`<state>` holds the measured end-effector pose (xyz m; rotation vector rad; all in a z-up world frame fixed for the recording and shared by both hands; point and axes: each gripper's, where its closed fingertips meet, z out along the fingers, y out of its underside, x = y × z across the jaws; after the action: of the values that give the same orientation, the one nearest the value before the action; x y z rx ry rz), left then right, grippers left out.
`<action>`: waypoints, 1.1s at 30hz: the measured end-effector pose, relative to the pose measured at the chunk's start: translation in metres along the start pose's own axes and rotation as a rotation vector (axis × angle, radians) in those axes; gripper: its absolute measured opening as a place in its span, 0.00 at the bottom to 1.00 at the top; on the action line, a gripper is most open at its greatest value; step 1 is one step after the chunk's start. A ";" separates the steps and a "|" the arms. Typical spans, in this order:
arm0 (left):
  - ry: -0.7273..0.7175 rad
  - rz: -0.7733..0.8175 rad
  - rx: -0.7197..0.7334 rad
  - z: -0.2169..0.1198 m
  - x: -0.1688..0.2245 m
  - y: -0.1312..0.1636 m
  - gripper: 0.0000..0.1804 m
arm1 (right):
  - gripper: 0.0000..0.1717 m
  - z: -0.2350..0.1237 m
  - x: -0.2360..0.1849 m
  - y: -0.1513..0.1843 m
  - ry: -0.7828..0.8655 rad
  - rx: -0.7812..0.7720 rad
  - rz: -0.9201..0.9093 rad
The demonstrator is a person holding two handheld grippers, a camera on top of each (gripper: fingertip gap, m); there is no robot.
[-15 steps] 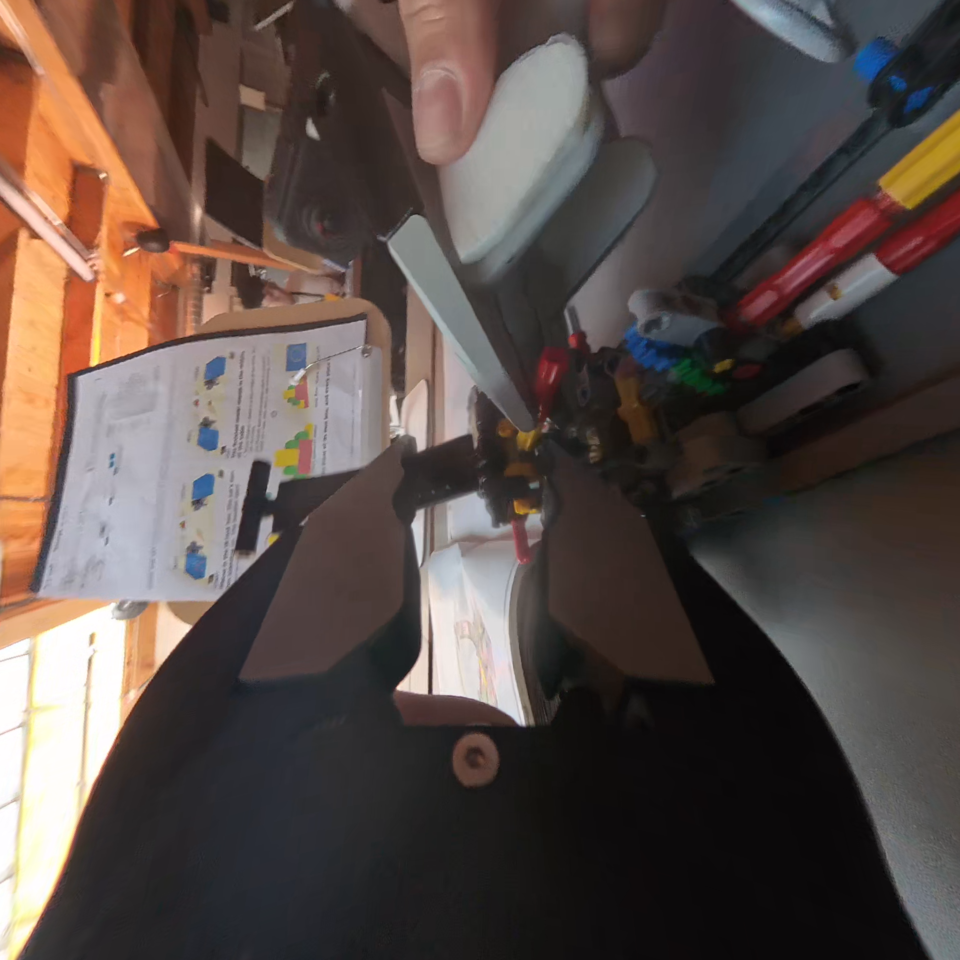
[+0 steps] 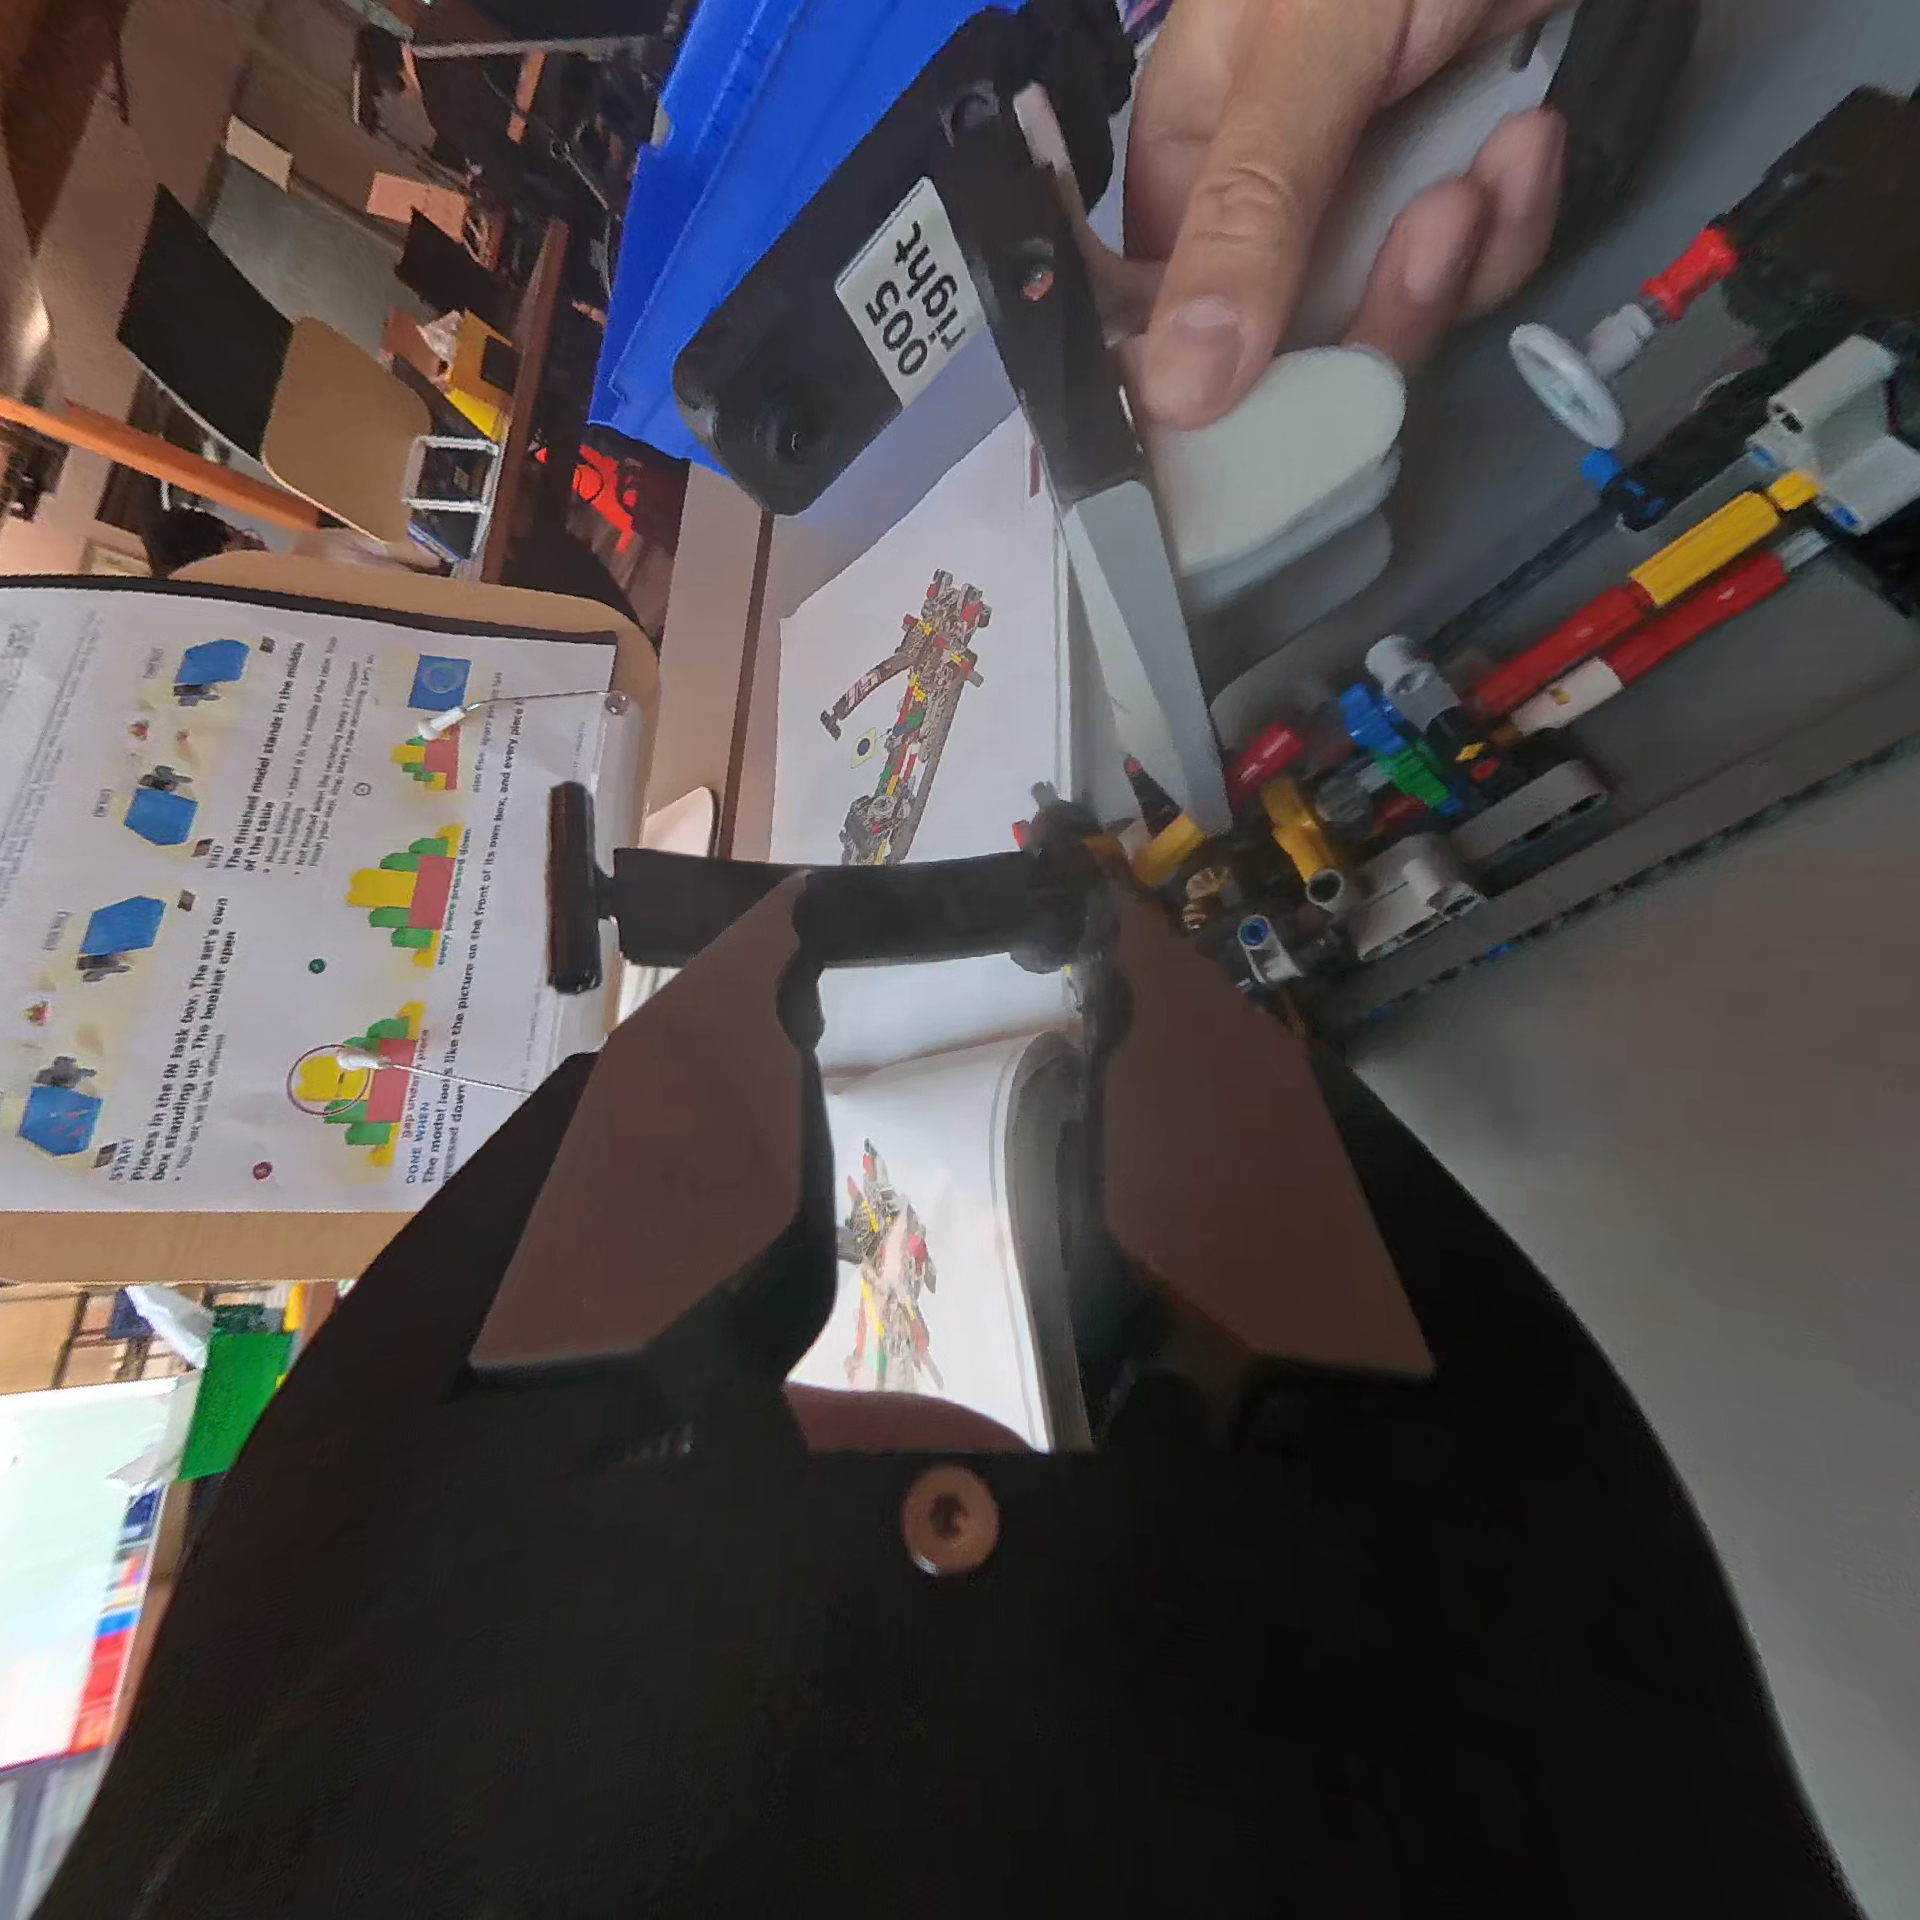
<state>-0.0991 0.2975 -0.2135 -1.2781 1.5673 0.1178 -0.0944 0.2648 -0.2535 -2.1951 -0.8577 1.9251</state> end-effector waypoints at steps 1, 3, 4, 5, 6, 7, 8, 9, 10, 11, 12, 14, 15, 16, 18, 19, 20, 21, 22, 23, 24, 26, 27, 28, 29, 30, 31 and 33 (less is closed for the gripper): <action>0.008 -0.005 0.008 -0.001 0.001 -0.001 0.27 | 0.04 0.001 0.000 0.000 -0.001 0.002 -0.004; 0.033 -0.026 0.023 -0.003 0.003 -0.003 0.28 | 0.04 0.001 -0.001 0.001 0.001 0.007 -0.015; 0.046 -0.045 0.032 -0.003 0.005 -0.004 0.28 | 0.04 0.002 -0.001 0.002 0.001 0.008 -0.019; 0.062 -0.062 0.038 -0.002 0.007 -0.005 0.29 | 0.04 0.003 -0.002 0.002 0.001 0.008 -0.022; 0.070 -0.072 0.038 -0.001 0.008 -0.005 0.29 | 0.04 0.004 -0.002 0.003 0.001 0.005 -0.025; 0.070 -0.071 0.032 0.000 0.009 -0.005 0.30 | 0.04 0.005 -0.002 0.003 0.002 0.000 -0.031; 0.071 -0.062 0.025 0.001 0.011 -0.004 0.30 | 0.04 0.006 -0.003 0.003 0.006 -0.003 -0.038; 0.063 -0.051 0.018 0.002 0.011 -0.003 0.30 | 0.04 0.007 -0.003 0.003 0.013 -0.003 -0.047; 0.051 -0.040 0.011 0.004 0.010 -0.001 0.28 | 0.04 0.008 -0.003 0.003 0.023 -0.002 -0.058; 0.045 -0.035 0.011 0.004 0.009 0.001 0.27 | 0.04 0.009 -0.003 0.002 0.034 0.001 -0.071; 0.048 -0.037 0.011 0.004 0.009 0.002 0.27 | 0.04 0.010 -0.003 0.002 0.047 0.000 -0.085; 0.060 -0.048 0.030 0.001 0.009 0.001 0.26 | 0.04 0.013 -0.003 0.003 0.063 -0.014 -0.110; 0.063 -0.057 0.038 0.000 0.008 0.000 0.26 | 0.04 0.014 -0.003 0.003 0.063 -0.017 -0.122; 0.063 -0.065 0.041 0.000 0.007 0.000 0.26 | 0.04 0.015 -0.003 0.003 0.055 -0.016 -0.122; 0.061 -0.069 0.038 0.000 0.007 0.001 0.26 | 0.04 0.014 -0.003 0.002 0.023 -0.010 -0.088; 0.062 -0.068 0.037 0.001 0.007 0.002 0.26 | 0.04 0.013 -0.003 0.001 0.008 -0.006 -0.072; 0.063 -0.068 0.034 0.001 0.008 0.002 0.27 | 0.04 0.012 -0.003 0.001 -0.001 -0.002 -0.061; 0.063 -0.069 0.031 0.002 0.008 0.003 0.27 | 0.04 0.011 -0.003 0.001 -0.006 0.000 -0.056; 0.067 -0.071 0.032 0.002 0.008 0.003 0.27 | 0.04 0.011 -0.003 0.001 -0.005 0.000 -0.058; 0.070 -0.071 0.033 0.001 0.009 0.002 0.27 | 0.04 0.011 -0.003 0.001 -0.002 -0.001 -0.063; 0.069 -0.070 0.033 0.001 0.009 0.002 0.26 | 0.04 0.012 -0.003 0.002 0.003 -0.003 -0.068; 0.068 -0.076 0.036 0.001 0.008 0.002 0.27 | 0.04 0.013 -0.003 0.002 0.012 -0.004 -0.079; 0.068 -0.080 0.038 0.002 0.008 0.002 0.26 | 0.04 0.013 -0.003 0.002 0.013 -0.004 -0.081; 0.070 -0.082 0.038 0.002 0.009 0.003 0.26 | 0.04 0.014 -0.003 0.002 0.011 -0.003 -0.079; 0.072 -0.083 0.038 0.003 0.009 0.003 0.26 | 0.04 0.014 -0.003 0.002 0.007 -0.002 -0.075; 0.073 -0.082 0.038 0.003 0.010 0.004 0.26 | 0.04 0.014 -0.003 0.002 0.008 -0.001 -0.075; 0.075 -0.076 0.036 0.003 0.011 0.004 0.26 | 0.04 0.014 -0.003 0.002 0.016 -0.001 -0.083; 0.077 -0.062 0.032 0.002 0.012 0.003 0.26 | 0.04 0.015 -0.002 0.002 0.064 0.002 -0.134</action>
<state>-0.0987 0.2929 -0.2248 -1.3180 1.5863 0.0042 -0.1081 0.2583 -0.2556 -2.1266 -0.9655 1.7850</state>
